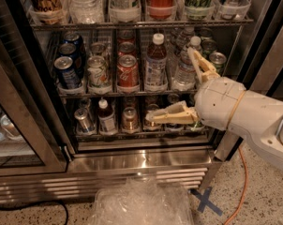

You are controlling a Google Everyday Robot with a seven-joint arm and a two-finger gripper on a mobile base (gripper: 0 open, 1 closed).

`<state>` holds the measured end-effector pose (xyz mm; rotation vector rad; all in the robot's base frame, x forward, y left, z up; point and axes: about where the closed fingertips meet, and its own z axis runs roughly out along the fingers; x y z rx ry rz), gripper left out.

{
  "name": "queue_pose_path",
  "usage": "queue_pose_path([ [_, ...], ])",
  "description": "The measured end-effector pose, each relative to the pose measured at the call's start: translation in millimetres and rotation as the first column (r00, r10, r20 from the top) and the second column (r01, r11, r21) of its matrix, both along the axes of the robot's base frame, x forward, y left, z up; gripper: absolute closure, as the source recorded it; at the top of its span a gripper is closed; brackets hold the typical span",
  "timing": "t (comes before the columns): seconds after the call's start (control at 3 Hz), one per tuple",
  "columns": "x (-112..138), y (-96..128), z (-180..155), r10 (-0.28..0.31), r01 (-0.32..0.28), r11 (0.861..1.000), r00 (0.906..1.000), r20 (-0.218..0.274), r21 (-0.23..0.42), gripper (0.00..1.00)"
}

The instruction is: Pick water bottle from middle shelf of fridge

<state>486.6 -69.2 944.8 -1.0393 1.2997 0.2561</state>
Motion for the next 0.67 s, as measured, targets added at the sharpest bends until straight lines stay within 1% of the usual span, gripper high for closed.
queue_pose_path([
  [0.33, 16.0, -11.8, -18.0, -0.054, 0.051, 0.995, 0.9977, 0.04, 0.086, 0.0],
  [0.67, 27.5, -15.3, -28.8, -0.073, 0.072, 0.966, 0.9973, -0.005, 0.248, 0.0],
])
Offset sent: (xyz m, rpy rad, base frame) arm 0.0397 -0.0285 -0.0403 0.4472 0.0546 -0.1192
